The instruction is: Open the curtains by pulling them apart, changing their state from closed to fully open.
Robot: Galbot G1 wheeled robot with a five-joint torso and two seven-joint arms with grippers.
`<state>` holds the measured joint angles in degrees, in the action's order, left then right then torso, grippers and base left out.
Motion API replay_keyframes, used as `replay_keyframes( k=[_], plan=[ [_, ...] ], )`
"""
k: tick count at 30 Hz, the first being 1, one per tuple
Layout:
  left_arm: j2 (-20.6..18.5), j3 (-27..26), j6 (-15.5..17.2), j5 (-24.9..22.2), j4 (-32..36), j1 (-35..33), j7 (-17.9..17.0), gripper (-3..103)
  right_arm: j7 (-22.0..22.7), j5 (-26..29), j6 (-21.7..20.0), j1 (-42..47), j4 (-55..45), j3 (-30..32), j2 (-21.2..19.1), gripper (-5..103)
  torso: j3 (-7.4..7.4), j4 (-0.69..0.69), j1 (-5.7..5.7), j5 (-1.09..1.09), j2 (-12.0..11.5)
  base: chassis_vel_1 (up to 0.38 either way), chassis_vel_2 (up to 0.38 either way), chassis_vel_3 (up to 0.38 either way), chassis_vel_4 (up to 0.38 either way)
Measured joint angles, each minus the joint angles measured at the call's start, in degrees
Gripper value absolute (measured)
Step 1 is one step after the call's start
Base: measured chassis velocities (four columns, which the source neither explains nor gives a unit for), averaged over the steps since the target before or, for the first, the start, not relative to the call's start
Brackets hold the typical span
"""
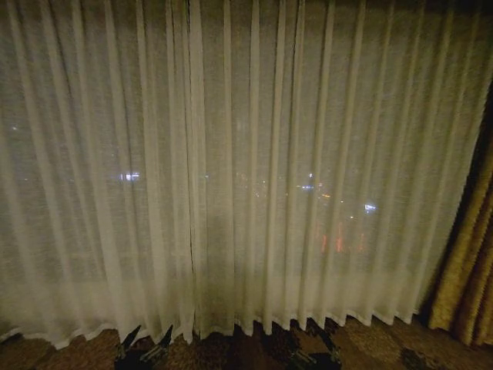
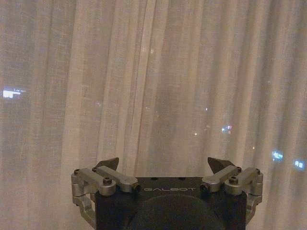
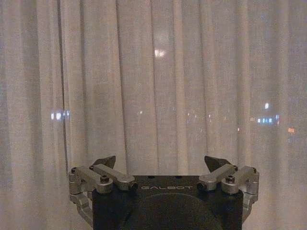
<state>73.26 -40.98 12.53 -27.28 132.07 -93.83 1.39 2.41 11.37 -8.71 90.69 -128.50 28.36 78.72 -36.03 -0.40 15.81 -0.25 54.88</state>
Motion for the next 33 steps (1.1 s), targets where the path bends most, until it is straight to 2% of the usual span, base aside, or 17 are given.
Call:
replay_keyframes(
  k=[2,5,22,33],
  plan=[
    [0.00,-0.07,-0.04,0.05,0.02,-0.07,0.02,100,-0.23,-1.34,1.78,-0.05,0.73,0.05,0.00,100,0.00,0.00,0.00,0.00,0.00,0.000,0.000,0.000,0.000],
    [-0.06,-0.19,-0.06,0.06,0.13,-0.18,0.04,100,-0.27,-1.63,2.15,-0.01,0.91,-0.06,0.00,100,0.00,0.00,0.00,0.00,0.00,0.000,0.000,0.000,0.000],
    [-0.05,-0.23,-0.45,0.55,-0.18,-0.24,0.16,100,-2.41,-2.20,2.26,-0.56,1.83,-0.70,0.00,100,0.00,0.00,0.00,0.00,0.00,0.061,0.048,-0.060,-0.051],
    [0.25,-0.45,-1.42,1.13,-0.47,-0.63,0.30,100,-4.74,-3.45,5.64,-0.90,3.84,-0.33,0.00,100,0.00,0.00,0.00,0.01,0.00,0.019,0.023,-0.022,-0.015]
  ],
)
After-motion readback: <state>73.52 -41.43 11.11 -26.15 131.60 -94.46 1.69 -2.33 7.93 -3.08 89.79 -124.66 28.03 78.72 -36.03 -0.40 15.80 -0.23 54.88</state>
